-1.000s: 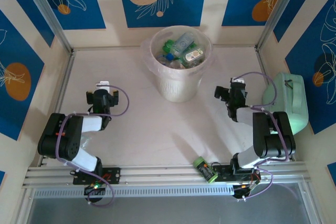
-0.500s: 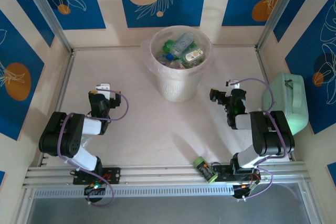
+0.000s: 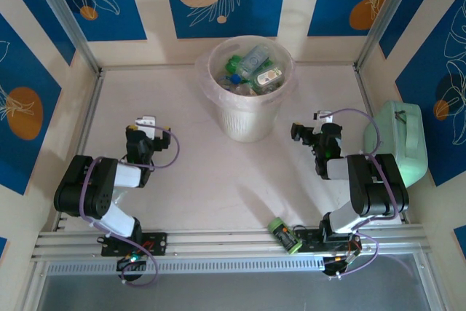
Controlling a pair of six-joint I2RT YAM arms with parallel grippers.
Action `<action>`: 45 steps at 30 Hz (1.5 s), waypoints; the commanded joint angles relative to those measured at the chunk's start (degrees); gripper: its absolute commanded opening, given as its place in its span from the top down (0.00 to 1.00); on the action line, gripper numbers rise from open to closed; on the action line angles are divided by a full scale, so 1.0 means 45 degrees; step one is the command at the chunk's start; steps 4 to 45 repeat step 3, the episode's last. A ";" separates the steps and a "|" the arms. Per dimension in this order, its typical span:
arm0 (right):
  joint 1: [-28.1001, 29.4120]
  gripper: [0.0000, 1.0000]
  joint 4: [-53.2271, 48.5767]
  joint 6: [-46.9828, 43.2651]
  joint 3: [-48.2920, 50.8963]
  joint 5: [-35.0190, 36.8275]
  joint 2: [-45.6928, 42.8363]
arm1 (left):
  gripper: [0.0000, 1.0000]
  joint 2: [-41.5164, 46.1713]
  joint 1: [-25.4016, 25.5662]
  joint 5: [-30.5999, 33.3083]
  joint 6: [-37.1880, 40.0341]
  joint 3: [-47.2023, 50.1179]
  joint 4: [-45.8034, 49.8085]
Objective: Put the plastic bottles in the bin
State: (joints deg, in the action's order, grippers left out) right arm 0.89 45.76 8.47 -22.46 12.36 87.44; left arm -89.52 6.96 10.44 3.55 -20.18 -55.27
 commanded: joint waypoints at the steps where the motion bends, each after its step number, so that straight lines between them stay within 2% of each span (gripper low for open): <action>1: 0.0039 0.01 0.0377 -0.0293 -0.0213 -0.0236 -0.0002 | 0.00 -0.0062 -0.0191 -0.0729 0.0056 -0.0199 0.0059; 45: 0.0031 0.01 0.0361 -0.0286 -0.0141 -0.0259 -0.0106 | 0.00 -0.0059 -0.0296 -0.0913 0.0031 -0.0221 0.0113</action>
